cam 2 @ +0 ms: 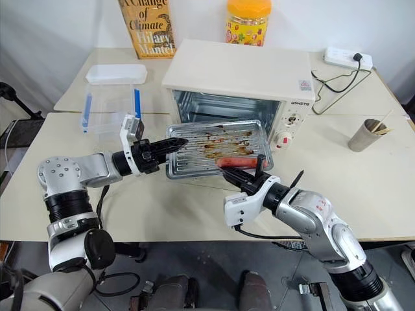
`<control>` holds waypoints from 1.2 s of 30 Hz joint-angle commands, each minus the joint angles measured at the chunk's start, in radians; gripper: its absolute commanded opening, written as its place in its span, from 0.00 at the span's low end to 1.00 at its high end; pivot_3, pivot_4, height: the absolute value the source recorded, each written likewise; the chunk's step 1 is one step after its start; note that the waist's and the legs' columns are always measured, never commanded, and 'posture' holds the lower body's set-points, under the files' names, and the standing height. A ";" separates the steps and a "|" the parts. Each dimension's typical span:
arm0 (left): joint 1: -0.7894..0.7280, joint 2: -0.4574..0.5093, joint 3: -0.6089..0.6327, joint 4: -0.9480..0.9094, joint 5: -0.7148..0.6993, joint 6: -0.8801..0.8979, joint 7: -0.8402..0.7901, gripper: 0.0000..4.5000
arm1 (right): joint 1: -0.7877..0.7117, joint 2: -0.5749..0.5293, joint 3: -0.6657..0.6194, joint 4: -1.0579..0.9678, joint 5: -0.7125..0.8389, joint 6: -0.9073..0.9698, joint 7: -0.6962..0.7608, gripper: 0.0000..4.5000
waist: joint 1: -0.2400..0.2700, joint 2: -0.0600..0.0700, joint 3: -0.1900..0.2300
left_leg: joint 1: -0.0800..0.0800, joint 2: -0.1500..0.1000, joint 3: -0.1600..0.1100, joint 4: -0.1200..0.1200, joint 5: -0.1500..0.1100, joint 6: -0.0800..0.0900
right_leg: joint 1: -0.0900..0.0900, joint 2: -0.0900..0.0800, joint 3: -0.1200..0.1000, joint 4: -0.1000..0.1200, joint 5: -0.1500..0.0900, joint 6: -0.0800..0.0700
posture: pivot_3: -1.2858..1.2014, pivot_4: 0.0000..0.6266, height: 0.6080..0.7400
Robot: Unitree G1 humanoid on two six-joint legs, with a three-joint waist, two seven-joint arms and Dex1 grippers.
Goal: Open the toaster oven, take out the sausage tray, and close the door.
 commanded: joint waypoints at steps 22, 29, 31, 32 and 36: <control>0.396 0.050 0.048 -0.076 -0.904 -0.266 0.595 0.00 | 0.127 -0.123 -0.161 -0.017 0.576 -0.088 0.257 0.62 | 0.001 -0.001 -0.001 | 0.002 -0.001 -0.006 -0.001 0.000 0.000 | 0.000 0.000 0.007 0.001 0.000 0.000 | 0.52 0.24 1.00; 0.629 0.085 0.133 -0.227 -0.904 -0.293 0.481 0.00 | 0.207 -0.175 -0.288 0.095 0.743 -0.155 0.336 0.62 | 0.004 -0.002 -0.001 | 0.003 -0.001 -0.005 0.001 -0.001 0.000 | 0.002 0.000 0.008 0.001 0.000 0.000 | 0.52 0.24 1.00; 0.694 0.092 0.153 -0.263 -0.904 -0.307 0.448 0.00 | 0.217 -0.178 -0.319 0.138 0.790 -0.129 0.346 0.53 | 0.004 -0.002 -0.001 | 0.003 -0.001 -0.005 0.001 -0.001 0.000 | 0.002 0.000 0.008 0.001 0.000 0.000 | 0.52 0.24 1.00; 0.739 0.092 0.176 -0.281 -0.904 -0.317 0.433 0.00 | 0.218 -0.181 -0.336 0.184 0.805 -0.123 0.354 0.48 | 0.003 -0.002 -0.001 | 0.003 -0.001 -0.004 0.001 -0.001 0.000 | 0.002 0.000 0.008 0.001 0.000 0.000 | 0.52 0.24 1.00; 0.884 0.075 0.260 -0.336 -0.904 -0.361 0.370 0.00 | 0.204 -0.168 -0.382 0.382 0.874 -0.077 0.390 0.17 | 0.001 -0.003 -0.002 | 0.008 -0.001 0.000 -0.002 -0.001 0.000 | 0.003 0.000 0.012 0.001 0.000 -0.001 | 0.52 0.24 1.00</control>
